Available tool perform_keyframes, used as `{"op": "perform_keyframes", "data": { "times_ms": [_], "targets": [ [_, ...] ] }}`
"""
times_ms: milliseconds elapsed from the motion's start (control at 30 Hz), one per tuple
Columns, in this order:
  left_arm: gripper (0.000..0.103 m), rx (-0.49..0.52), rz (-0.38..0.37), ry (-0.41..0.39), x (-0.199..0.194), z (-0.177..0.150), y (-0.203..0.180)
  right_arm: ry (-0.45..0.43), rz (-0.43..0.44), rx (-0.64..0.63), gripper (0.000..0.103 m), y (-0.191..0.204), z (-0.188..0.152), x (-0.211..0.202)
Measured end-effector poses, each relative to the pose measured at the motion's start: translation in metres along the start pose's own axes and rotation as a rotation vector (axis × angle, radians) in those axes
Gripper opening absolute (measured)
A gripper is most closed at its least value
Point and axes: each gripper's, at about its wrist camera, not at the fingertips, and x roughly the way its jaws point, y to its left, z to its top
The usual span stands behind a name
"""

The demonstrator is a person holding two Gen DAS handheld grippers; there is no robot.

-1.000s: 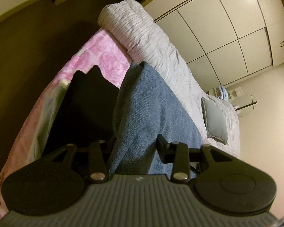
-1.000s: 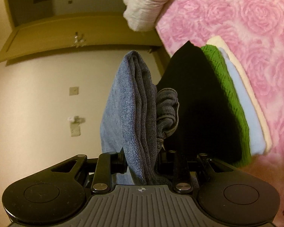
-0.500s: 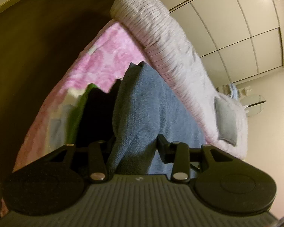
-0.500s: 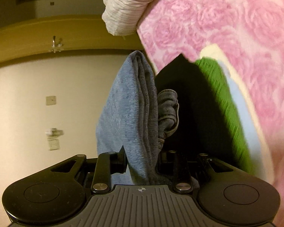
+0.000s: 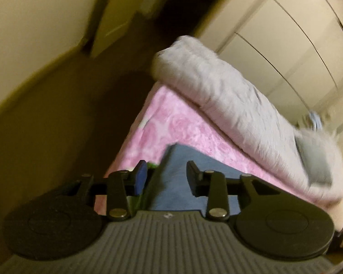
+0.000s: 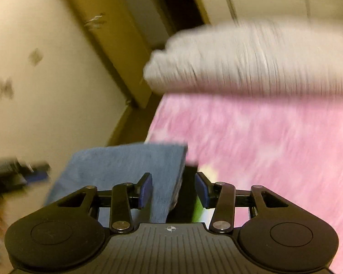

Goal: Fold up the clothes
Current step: 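Lower the jeans onto the clothes stack and open both grippers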

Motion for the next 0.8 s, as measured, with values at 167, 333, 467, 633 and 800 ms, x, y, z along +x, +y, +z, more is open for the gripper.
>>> {"op": "perform_keyframes", "data": {
  "times_ms": [167,333,467,633,800],
  "targets": [
    [0.030,0.175,0.045,0.033,0.040,-0.005,-0.037,-0.014,-0.026,-0.227,0.046,0.039,-0.006,0.031],
    [0.032,0.187,0.102,0.068,0.079,-0.017,-0.029,0.051,-0.045,-0.220,0.045,0.033,-0.025,0.065],
    [0.035,0.181,0.093,0.086,0.094,-0.020,-0.023,0.135,-0.049,-0.164,0.044,0.021,-0.029,0.082],
    [0.035,0.189,0.098,0.074,0.094,-0.023,-0.023,0.157,-0.049,-0.126,0.044,0.010,-0.022,0.089],
    [0.017,0.197,0.081,0.044,0.057,-0.020,-0.028,0.119,-0.008,-0.073,0.044,0.009,-0.007,0.060]
  ]
}}
